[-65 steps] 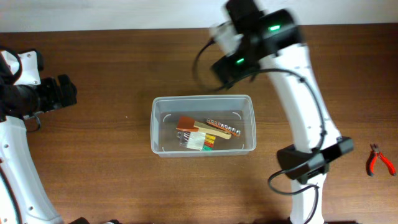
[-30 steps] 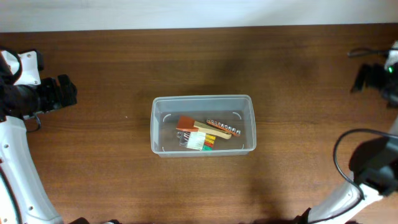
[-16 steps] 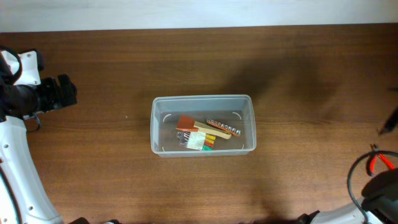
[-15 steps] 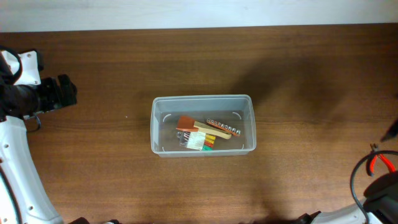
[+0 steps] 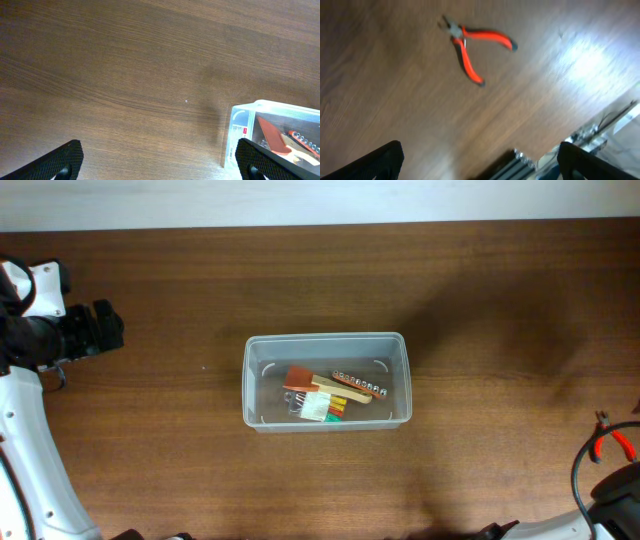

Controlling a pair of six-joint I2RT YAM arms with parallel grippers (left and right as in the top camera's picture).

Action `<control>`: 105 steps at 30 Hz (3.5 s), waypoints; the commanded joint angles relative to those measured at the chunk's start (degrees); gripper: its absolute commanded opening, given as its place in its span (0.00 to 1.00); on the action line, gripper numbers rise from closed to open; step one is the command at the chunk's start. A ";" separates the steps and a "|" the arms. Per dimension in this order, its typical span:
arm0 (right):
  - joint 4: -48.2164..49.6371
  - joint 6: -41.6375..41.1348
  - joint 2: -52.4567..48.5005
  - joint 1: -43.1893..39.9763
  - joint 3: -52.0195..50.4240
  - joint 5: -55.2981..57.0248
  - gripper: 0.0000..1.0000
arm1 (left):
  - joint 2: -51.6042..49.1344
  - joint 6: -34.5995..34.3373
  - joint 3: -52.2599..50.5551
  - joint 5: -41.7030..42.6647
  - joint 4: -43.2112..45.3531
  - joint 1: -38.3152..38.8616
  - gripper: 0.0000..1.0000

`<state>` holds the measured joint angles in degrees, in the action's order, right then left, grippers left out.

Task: Pack container
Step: 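Move the right gripper right toward the red-handled pliers, then lower the right gripper over the red-handled pliers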

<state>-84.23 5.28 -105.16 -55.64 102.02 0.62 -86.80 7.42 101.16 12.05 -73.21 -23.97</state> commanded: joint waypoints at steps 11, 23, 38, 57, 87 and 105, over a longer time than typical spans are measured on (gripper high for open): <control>2.05 5.46 0.44 6.56 -3.98 0.50 0.99 | -0.09 -0.50 1.16 0.61 0.07 -0.20 0.99; 9.60 7.52 0.44 6.51 -15.47 0.90 0.99 | -0.09 -0.50 1.16 0.61 0.09 -0.20 0.99; 17.59 12.52 -1.44 6.49 -18.25 1.36 0.99 | -0.09 -0.50 1.16 0.61 0.07 -0.20 0.99; 18.23 12.52 -5.03 6.51 -18.25 2.84 0.99 | -0.09 -0.50 1.16 0.61 0.07 -0.20 0.99; 23.04 16.35 -6.23 6.45 -22.86 1.31 0.99 | -0.09 -0.50 1.16 0.61 0.07 -0.20 0.99; 28.59 16.35 -6.23 6.43 -26.56 0.07 0.98 | -0.09 -0.50 1.16 0.61 0.09 -0.20 0.99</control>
<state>-55.79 21.28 -110.98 -49.12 75.88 2.09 -86.80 7.42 101.16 12.05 -73.21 -23.97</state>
